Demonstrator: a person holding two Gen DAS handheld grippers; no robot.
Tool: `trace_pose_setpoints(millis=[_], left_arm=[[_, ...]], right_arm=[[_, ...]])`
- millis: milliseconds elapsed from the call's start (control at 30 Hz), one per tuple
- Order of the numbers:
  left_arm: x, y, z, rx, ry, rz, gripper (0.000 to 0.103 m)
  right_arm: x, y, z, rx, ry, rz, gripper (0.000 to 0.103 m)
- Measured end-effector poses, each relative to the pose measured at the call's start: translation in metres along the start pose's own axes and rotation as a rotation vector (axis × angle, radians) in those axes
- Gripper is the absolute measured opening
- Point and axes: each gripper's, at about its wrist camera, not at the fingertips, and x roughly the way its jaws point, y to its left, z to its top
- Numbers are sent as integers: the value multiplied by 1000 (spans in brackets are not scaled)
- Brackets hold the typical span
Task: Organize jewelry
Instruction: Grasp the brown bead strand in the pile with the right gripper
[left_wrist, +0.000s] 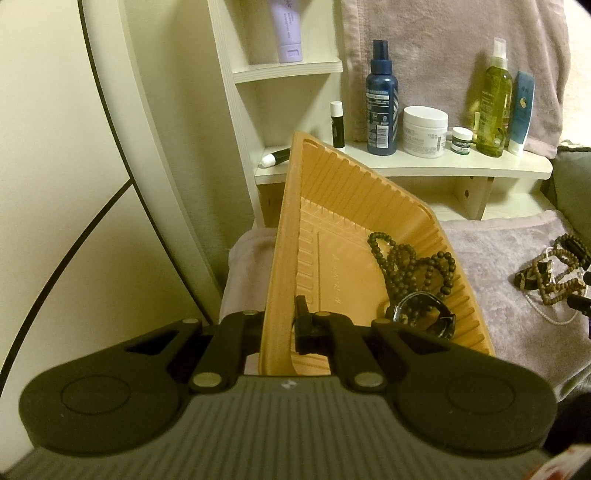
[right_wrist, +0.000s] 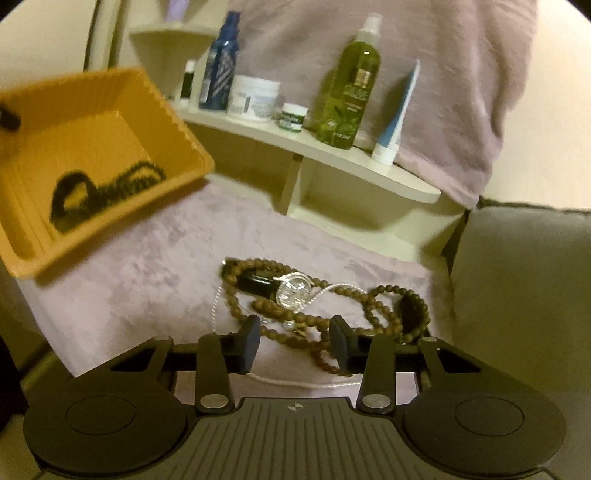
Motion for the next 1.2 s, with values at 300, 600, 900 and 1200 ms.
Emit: trace_pose_setpoints(millis=[300, 600, 900, 1200], left_arm=[[-1, 0, -1, -1, 2, 3, 6], [-1, 0, -1, 1, 1, 4, 6], [0, -1, -1, -3, 2, 2, 6], [0, -1, -1, -4, 2, 3, 6]], right_arm=[[21, -4, -2, -154, 31, -2, 20], [-4, -11, 10, -149, -44, -25, 6], [14, -13, 4, -151, 19, 0, 7], [30, -12, -1, -185, 63, -4, 10]])
